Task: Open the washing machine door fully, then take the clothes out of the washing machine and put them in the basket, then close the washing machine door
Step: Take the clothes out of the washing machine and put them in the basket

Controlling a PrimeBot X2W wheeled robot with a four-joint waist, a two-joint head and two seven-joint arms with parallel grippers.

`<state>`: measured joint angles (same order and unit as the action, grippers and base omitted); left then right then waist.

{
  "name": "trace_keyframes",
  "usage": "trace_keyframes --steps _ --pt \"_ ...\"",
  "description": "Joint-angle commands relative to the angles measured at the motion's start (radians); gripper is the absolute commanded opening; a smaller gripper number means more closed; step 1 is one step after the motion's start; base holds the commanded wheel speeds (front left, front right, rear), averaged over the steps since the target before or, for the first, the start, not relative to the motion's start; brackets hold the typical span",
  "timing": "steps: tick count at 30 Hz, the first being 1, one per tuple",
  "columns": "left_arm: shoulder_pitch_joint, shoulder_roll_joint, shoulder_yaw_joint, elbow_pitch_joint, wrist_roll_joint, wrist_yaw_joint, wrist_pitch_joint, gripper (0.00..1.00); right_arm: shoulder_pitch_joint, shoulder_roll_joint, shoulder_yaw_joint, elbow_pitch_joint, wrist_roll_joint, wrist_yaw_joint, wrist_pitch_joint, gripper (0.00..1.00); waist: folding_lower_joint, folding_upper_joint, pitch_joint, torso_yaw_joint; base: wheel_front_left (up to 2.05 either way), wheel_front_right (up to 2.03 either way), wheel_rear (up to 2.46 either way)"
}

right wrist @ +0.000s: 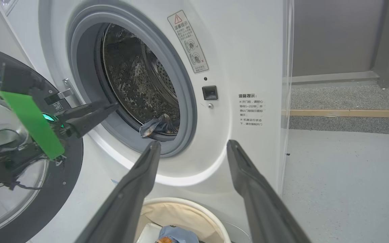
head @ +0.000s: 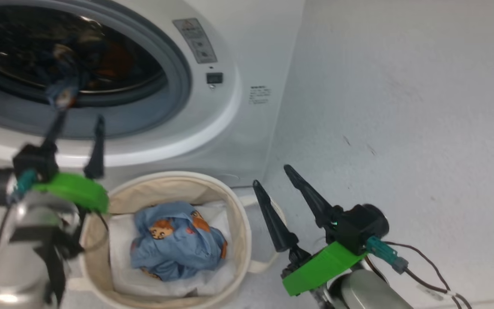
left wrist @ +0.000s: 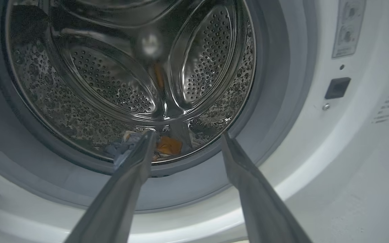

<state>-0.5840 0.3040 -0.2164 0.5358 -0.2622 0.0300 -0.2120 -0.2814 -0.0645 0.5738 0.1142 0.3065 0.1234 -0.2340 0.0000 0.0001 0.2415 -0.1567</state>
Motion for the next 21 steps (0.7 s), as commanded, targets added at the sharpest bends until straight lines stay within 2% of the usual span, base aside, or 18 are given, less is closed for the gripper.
trace_keyframes --steps 1,10,21 --pt "-0.046 0.049 0.033 -0.014 0.01 0.009 -0.013 1.0 -0.023 0.005 0.016 -0.038 -0.003 0.007 -0.012 1.0 0.0 -0.0001 0.042 -0.037 0.0 0.0 0.0" --pt "-0.337 0.12 0.019 0.346 0.082 0.03 -0.037 1.0 -0.012 -0.003 0.055 -0.131 -0.02 0.007 -0.026 1.0 0.0 -0.0001 0.167 -0.12 0.0 0.0 0.0" --pt "-0.611 0.182 0.023 0.62 0.095 0.059 -0.038 1.0 0.014 0.002 0.035 -0.201 -0.064 0.007 -0.028 1.0 0.0 -0.0001 0.308 -0.16 0.0 0.0 0.0"
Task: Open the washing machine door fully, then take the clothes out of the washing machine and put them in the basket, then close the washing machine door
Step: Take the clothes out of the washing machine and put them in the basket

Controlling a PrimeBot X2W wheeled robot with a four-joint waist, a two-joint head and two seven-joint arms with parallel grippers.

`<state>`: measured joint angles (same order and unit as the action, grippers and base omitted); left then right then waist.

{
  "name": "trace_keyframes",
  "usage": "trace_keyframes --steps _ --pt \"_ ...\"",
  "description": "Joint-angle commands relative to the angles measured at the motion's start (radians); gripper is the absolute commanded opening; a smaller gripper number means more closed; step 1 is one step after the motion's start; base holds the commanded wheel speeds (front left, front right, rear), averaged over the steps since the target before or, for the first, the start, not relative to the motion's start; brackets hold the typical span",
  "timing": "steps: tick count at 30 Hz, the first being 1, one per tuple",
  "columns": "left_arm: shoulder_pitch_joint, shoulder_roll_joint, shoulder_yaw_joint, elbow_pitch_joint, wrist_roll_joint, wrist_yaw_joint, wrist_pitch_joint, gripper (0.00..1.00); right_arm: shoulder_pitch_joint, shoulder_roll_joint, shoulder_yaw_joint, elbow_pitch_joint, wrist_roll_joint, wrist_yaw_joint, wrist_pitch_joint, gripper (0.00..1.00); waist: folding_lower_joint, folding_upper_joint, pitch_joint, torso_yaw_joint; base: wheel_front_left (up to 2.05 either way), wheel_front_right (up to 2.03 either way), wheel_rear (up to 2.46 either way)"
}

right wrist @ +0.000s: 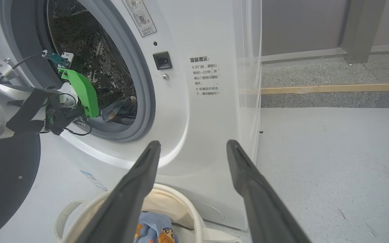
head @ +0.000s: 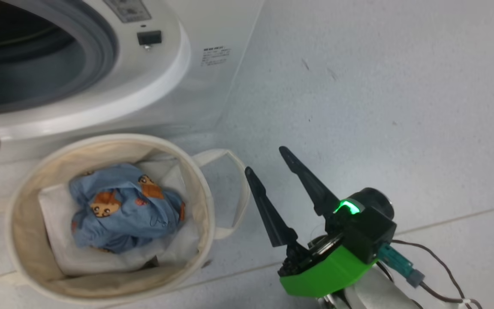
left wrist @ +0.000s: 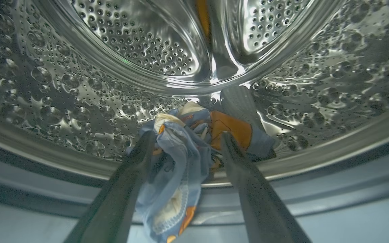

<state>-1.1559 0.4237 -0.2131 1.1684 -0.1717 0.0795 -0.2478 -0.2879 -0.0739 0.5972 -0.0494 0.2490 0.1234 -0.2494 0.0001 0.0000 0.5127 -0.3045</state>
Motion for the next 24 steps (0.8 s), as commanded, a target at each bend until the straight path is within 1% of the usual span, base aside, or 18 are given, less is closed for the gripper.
trace_keyframes --steps 1,6,12,15,17,23,24 --pt "-0.062 0.067 0.017 0.004 0.007 0.014 0.002 1.0 0.023 0.012 0.007 -0.044 -0.011 0.007 -0.012 1.0 -0.0001 0.0 0.05 -0.013 0.0 0.0 0.0" --pt "-0.147 0.081 -0.016 0.064 0.036 0.022 0.027 1.0 0.042 0.018 -0.019 -0.073 -0.031 0.007 -0.012 1.0 -0.0001 0.0 0.104 -0.016 0.0 0.0 0.0" --pt "-0.176 0.102 -0.035 0.105 0.054 0.091 0.116 1.0 0.064 0.022 -0.044 -0.101 -0.046 0.007 -0.012 1.0 -0.0001 0.0 0.132 -0.025 0.0 0.0 0.0" --pt "-0.168 0.112 -0.04 0.115 0.055 0.12 0.193 1.0 0.069 0.023 -0.05 -0.106 -0.05 0.007 -0.012 1.0 -0.0001 0.0 0.139 -0.03 0.0 0.0 0.0" --pt "-0.166 0.117 -0.041 0.117 0.052 0.121 0.222 1.0 0.071 0.023 -0.053 -0.113 -0.046 0.007 -0.012 1.0 -0.0001 0.0 0.142 -0.032 0.0 0.0 0.0" --pt "-0.177 0.122 -0.052 0.119 0.051 0.119 0.242 1.0 0.072 0.023 -0.057 -0.12 -0.041 0.007 -0.012 1.0 -0.0001 0.0 0.157 -0.029 0.0 0.0 0.0" --pt "-0.18 0.121 -0.055 0.119 0.05 0.114 0.239 0.1 0.071 0.023 -0.057 -0.12 -0.041 0.007 -0.012 1.0 -0.0001 0.0 0.159 -0.027 0.0 0.0 0.0"
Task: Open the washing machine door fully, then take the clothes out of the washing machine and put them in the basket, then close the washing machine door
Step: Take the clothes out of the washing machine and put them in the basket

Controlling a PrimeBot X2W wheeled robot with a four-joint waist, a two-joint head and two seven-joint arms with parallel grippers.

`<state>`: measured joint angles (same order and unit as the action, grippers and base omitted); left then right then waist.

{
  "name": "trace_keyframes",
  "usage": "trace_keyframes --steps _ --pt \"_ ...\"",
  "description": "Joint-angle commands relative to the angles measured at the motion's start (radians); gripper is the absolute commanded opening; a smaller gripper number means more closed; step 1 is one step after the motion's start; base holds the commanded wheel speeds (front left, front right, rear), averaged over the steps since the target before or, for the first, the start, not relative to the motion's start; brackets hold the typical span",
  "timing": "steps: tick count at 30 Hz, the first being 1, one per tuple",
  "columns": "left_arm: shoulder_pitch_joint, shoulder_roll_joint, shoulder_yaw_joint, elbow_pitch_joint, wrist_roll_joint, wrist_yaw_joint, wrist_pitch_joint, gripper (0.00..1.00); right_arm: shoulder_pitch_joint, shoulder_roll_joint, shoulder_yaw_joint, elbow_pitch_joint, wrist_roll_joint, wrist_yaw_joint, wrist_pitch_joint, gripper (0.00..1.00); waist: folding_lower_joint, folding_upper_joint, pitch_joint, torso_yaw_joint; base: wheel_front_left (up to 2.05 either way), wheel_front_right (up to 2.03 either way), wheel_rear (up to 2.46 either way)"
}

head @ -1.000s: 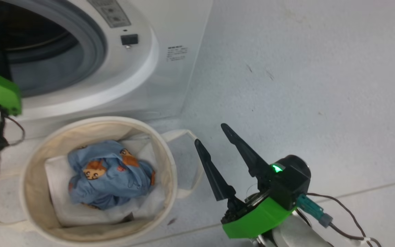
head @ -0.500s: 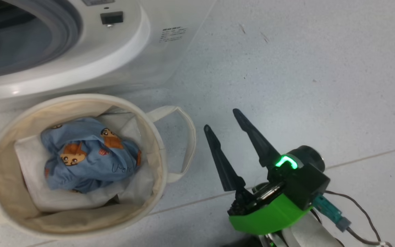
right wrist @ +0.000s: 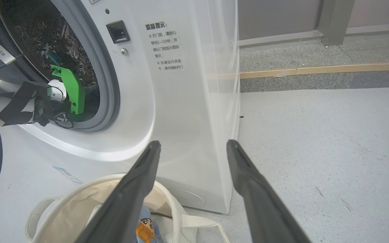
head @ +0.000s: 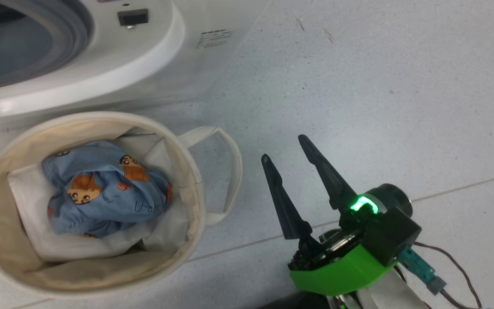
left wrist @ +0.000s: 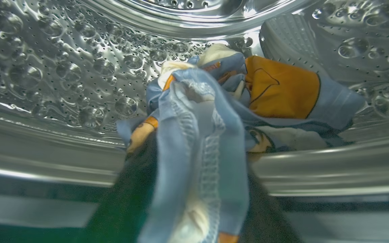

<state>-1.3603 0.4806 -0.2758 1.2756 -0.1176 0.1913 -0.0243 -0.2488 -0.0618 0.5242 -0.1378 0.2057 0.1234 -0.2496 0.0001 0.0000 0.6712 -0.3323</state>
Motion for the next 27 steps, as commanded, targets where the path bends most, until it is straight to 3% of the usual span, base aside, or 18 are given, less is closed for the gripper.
trace_keyframes --steps 1,9,18,27 --pt "0.021 0.063 0.006 0.012 -0.005 -0.001 0.008 0.0 0.03 0.011 0.016 -0.031 0.003 0.007 -0.012 1.0 -0.0001 0.0 0.001 0.002 0.0 0.0 0.0" --pt "0.033 0.029 0.02 0.01 -0.048 -0.03 -0.139 0.0 -0.013 0.011 0.039 -0.016 0.021 0.007 -0.012 1.0 -0.0001 0.0 -0.032 0.01 0.0 0.0 0.0" --pt "0.177 -0.06 0.039 -0.044 -0.107 -0.12 -0.235 0.0 -0.05 0.012 0.054 0.027 0.047 0.007 -0.012 1.0 -0.0001 0.0 -0.153 0.058 0.0 0.0 0.0" --pt "0.478 -0.111 0.132 -0.415 -0.182 -0.219 -0.237 0.0 -0.049 0.006 0.048 0.087 0.083 0.007 -0.012 1.0 -0.0001 0.0 -0.323 0.138 0.0 0.0 0.0"
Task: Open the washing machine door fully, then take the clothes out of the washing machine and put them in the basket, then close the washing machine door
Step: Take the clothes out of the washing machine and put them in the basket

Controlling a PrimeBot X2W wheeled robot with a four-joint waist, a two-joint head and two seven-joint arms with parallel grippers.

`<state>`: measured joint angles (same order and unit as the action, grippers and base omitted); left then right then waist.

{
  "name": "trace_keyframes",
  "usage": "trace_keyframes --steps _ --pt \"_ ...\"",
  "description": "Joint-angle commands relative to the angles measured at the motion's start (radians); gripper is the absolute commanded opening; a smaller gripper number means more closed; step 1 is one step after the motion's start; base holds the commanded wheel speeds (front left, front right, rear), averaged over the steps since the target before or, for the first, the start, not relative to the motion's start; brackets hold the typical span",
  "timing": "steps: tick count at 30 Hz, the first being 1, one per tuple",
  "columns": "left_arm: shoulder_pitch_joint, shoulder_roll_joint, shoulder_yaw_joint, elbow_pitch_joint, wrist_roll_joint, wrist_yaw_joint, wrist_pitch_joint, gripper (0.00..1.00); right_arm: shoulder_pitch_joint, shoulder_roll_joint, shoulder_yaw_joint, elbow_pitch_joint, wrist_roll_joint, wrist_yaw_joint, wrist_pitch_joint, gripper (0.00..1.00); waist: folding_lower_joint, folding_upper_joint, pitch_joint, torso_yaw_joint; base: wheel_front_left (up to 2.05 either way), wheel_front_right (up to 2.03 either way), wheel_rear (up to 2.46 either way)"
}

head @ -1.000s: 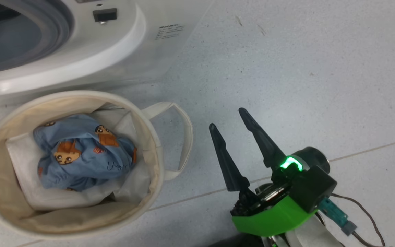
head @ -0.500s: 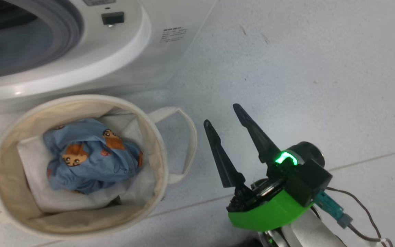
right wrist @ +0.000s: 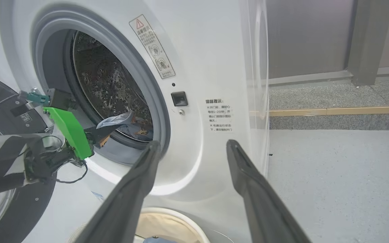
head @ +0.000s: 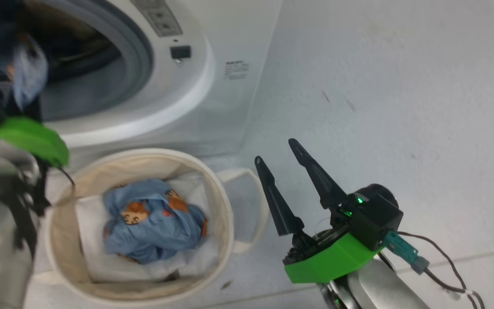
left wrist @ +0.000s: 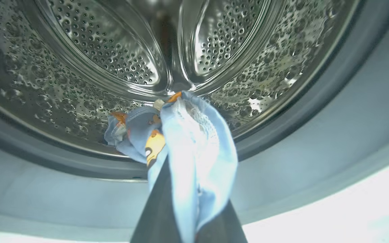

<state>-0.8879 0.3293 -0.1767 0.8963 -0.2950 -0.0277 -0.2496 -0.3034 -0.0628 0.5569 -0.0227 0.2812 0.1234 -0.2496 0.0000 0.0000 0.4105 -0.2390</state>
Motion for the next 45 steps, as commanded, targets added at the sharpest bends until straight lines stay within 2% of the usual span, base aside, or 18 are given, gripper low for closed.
trace_keyframes --steps 1,8,12,14,15,21,26,30,35,40,45 --pt "0.037 0.033 0.046 -0.077 -0.013 -0.008 -0.012 0.0 0.007 0.002 0.013 -0.021 0.013 0.007 -0.012 1.0 0.0 0.0 -0.082 0.057 0.0 0.0 0.0" --pt "0.222 -0.015 0.081 -0.314 -0.111 -0.072 0.012 0.0 0.029 -0.031 -0.01 0.004 0.053 0.007 -0.012 1.0 0.0 0.0 -0.204 0.154 0.0 0.0 0.0" --pt "0.299 -0.015 0.085 -0.528 -0.174 -0.08 0.12 0.0 0.045 -0.04 -0.02 0.009 0.068 0.007 -0.012 1.0 0.0 0.0 -0.261 0.204 0.0 0.0 0.0" --pt "0.335 -0.013 0.092 -0.661 -0.207 -0.07 0.19 0.0 0.055 -0.045 -0.021 0.01 0.075 0.007 -0.012 1.0 0.0 0.0 -0.291 0.223 0.0 0.0 0.0" --pt "0.335 -0.013 0.092 -0.661 -0.207 -0.07 0.19 0.0 0.055 -0.045 -0.021 0.01 0.075 0.007 -0.012 1.0 0.0 0.0 -0.291 0.223 0.0 0.0 0.0" --pt "0.401 0.005 0.134 -1.067 -0.289 0.014 0.401 0.0 0.076 -0.061 -0.027 0.001 0.084 0.007 -0.012 1.0 0.0 0.0 -0.349 0.249 0.0 0.0 0.0" --pt "0.417 0.018 0.159 -1.293 -0.328 0.084 0.528 0.0 0.093 -0.071 -0.045 -0.005 0.085 0.007 -0.012 1.0 0.0 0.0 -0.371 0.246 0.0 0.0 0.0" --pt "0.461 0.026 0.153 -1.345 -0.334 0.117 0.592 0.0 0.1 -0.072 -0.039 -0.004 0.086 0.007 -0.012 1.0 0.0 0.0 -0.371 0.235 0.0 0.0 0.0" --pt "0.517 0.015 0.163 -1.329 -0.357 0.131 0.599 0.0 0.101 -0.075 -0.031 -0.002 0.088 0.007 -0.012 1.0 0.0 0.0 -0.366 0.22 0.0 0.0 0.0" --pt "0.573 0.008 0.162 -1.238 -0.379 0.119 0.591 0.0 0.092 -0.08 -0.019 0.002 0.089 0.007 -0.012 1.0 0.0 0.0 -0.357 0.196 0.0 0.0 0.0" --pt "0.634 -0.029 0.112 -1.11 -0.38 0.078 0.537 0.0 0.084 -0.083 -0.024 -0.001 0.085 0.007 -0.012 1.0 0.0 0.0 -0.332 0.165 0.0 0.0 0.0"
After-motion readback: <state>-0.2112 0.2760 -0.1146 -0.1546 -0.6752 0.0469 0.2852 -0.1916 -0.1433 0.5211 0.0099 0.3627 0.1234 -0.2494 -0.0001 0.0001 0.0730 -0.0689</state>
